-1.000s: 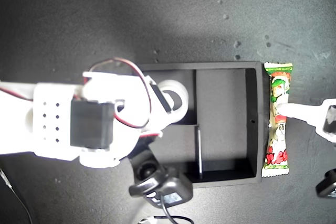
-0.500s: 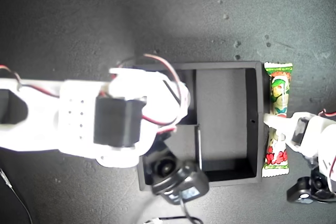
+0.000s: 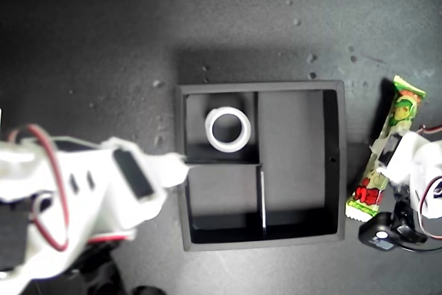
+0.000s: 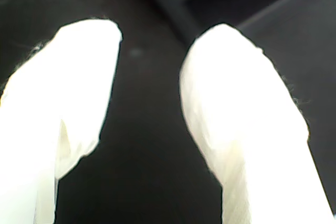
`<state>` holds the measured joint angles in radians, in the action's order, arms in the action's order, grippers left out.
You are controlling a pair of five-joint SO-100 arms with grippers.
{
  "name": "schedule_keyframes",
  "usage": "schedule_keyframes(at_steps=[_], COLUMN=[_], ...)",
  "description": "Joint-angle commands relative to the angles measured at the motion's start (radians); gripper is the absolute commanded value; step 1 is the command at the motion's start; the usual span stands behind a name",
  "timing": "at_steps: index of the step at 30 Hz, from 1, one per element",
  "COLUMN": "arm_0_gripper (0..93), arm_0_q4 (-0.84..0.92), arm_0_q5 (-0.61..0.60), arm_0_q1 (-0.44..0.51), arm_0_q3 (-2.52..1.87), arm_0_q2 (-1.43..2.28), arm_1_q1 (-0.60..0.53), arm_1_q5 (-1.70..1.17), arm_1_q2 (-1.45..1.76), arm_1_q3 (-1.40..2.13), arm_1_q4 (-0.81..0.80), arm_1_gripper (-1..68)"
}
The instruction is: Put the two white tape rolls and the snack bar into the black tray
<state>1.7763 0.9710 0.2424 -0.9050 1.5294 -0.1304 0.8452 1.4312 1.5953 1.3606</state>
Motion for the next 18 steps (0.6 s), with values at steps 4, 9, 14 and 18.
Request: schedule_keyframes(at_steps=[4,9,14,18], arm_0_gripper=[10.2,11.5,11.7,11.7], arm_0_q4=[-0.166,-0.396,-0.591,-0.709], arm_0_q5=[0.101,0.150,0.212,0.245], arm_0_q1=[0.160,0.210,0.239,0.255], arm_0_q3=[-0.264,-0.474,-0.672,-0.802], arm_0_q2=[0.074,0.098,0.150,0.189], arm_1_q1=[-0.011,-0.021,-0.029,-0.029], arm_1_q5=[0.236,-0.179,-0.477,-0.607], arm_1_q2=[0.020,0.006,-0.002,-0.103], arm_1_q3=[-0.296,-0.400,-0.489,-0.604], arm_1_q4=[0.206,0.176,0.046,-0.057], arm_1_gripper=[-0.3,-0.3,-0.3,-0.3])
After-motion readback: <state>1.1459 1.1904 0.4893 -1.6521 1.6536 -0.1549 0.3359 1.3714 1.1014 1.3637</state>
